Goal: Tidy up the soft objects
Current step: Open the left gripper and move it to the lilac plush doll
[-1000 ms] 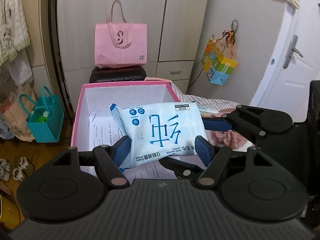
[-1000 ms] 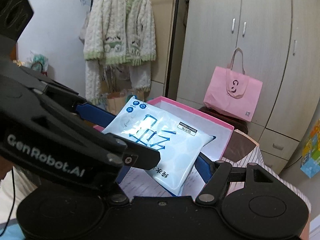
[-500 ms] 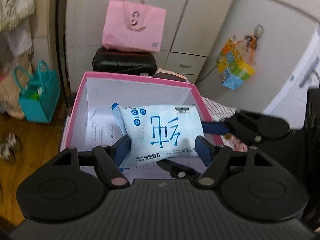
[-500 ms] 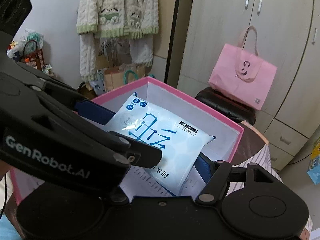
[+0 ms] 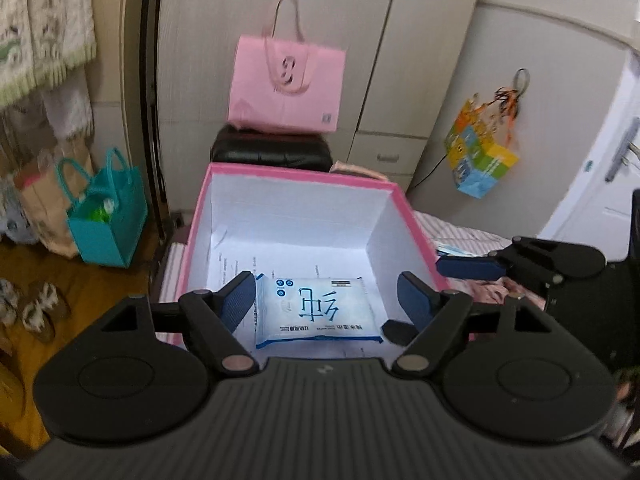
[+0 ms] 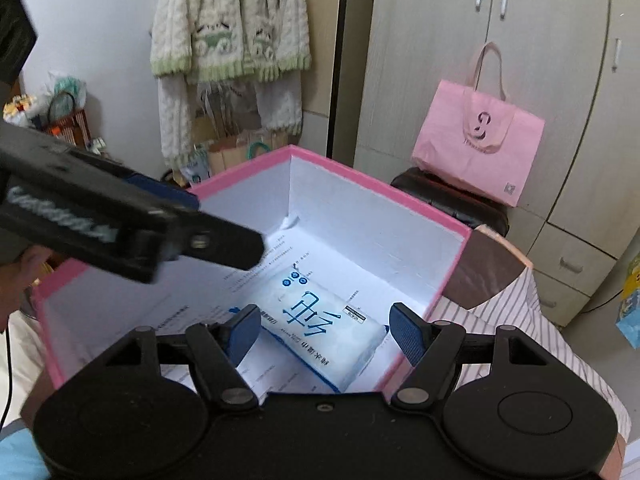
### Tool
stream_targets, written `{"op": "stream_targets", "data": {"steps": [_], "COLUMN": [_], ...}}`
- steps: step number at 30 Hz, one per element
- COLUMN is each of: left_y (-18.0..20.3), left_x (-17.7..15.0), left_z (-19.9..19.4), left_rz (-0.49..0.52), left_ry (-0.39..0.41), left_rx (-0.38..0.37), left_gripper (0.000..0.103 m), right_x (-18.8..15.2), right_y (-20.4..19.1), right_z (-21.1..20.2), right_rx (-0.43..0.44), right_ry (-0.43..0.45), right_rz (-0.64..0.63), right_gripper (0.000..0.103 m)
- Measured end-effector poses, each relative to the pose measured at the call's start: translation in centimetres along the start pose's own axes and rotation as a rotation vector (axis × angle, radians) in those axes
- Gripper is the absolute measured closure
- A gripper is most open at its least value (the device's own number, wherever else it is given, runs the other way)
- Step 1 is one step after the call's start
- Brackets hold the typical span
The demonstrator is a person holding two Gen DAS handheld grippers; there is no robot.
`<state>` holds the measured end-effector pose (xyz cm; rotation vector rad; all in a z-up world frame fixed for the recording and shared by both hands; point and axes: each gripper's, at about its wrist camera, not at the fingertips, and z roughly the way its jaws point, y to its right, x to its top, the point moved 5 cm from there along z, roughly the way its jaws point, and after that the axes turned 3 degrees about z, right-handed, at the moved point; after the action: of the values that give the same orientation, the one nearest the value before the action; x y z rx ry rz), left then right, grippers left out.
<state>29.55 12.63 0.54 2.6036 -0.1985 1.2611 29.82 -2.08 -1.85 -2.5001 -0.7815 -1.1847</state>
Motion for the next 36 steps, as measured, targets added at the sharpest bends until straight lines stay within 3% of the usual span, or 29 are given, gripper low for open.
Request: {"op": "stream_targets", "data": {"steps": [9,17,21,30,36], "left_y": [5.0,9.6,11.6,14.7,15.2], "left_x": [-1.6,-4.7,-6.5,-10.6,-12.6], "left_z": [-6.5,-9.1,-9.6,-7.2,-4.7], "left_rz": [0.123,0.191,0.245,0.239,0.169], "left_ry": [0.043,0.009,0.007,-0.078,-0.07], "left_rx": [-0.043,-0.139,-0.147,-0.218,-0.221], "left_gripper": [0.024,0.023,0.023,0.025,0.027], "right_x": [-2.1,-6.4,-8.8,-13.7,-16.5], "right_y": [-0.2,0.1,-0.1,0.3,0.6], "right_z": [-7.4,-12.7,-14.5,-14.2,-11.9], "right_rx": [0.028,0.071,0.083,0.105,0.121], "right_ry": [0.058,0.067,0.052,0.035,0.049], "right_rz": [0.006,0.048,0.038,0.068,0.059], "right_gripper": [0.027,0.026,0.025,0.025,0.025]}}
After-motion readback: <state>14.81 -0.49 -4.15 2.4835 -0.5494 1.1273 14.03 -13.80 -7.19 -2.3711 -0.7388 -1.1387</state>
